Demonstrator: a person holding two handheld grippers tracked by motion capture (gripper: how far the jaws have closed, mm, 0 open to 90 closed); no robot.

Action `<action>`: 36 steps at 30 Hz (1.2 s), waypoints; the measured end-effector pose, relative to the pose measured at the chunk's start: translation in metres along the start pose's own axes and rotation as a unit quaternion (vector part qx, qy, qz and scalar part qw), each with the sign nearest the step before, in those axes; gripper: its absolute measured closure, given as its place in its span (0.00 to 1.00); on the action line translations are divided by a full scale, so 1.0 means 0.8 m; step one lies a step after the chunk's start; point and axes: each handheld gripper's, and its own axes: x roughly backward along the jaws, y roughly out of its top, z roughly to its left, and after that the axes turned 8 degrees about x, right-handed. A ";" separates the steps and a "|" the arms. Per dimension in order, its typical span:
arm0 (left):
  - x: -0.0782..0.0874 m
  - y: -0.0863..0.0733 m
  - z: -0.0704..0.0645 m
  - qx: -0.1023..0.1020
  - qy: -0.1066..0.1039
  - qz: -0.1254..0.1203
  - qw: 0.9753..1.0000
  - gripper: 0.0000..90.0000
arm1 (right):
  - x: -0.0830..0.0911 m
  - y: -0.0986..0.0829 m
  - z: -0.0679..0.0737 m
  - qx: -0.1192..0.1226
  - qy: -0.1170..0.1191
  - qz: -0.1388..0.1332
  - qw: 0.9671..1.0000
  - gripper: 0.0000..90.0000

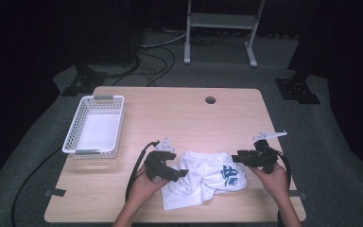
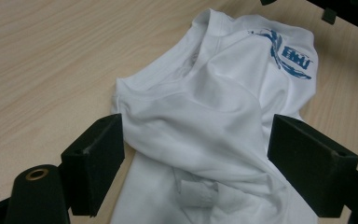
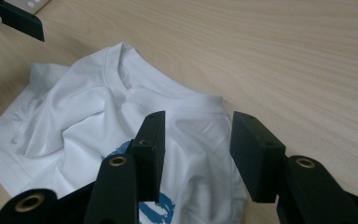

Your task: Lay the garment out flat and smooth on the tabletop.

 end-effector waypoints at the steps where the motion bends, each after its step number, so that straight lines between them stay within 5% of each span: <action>1: -0.002 0.002 0.003 0.002 0.002 0.003 1.000 0.20 | -0.002 0.001 -0.001 0.000 0.001 0.001 1.000 0.61; 16: -0.044 0.027 0.042 0.039 -0.010 0.024 0.999 0.38 | -0.032 0.010 -0.009 0.004 0.010 0.021 1.000 0.61; 28: -0.068 0.022 0.061 0.062 -0.017 0.042 0.997 0.55 | -0.047 0.010 -0.007 0.013 0.016 0.041 0.999 0.62; 36: -0.066 0.022 0.060 0.049 -0.018 0.042 0.998 0.76 | -0.053 0.011 -0.004 0.025 0.013 0.046 0.999 0.75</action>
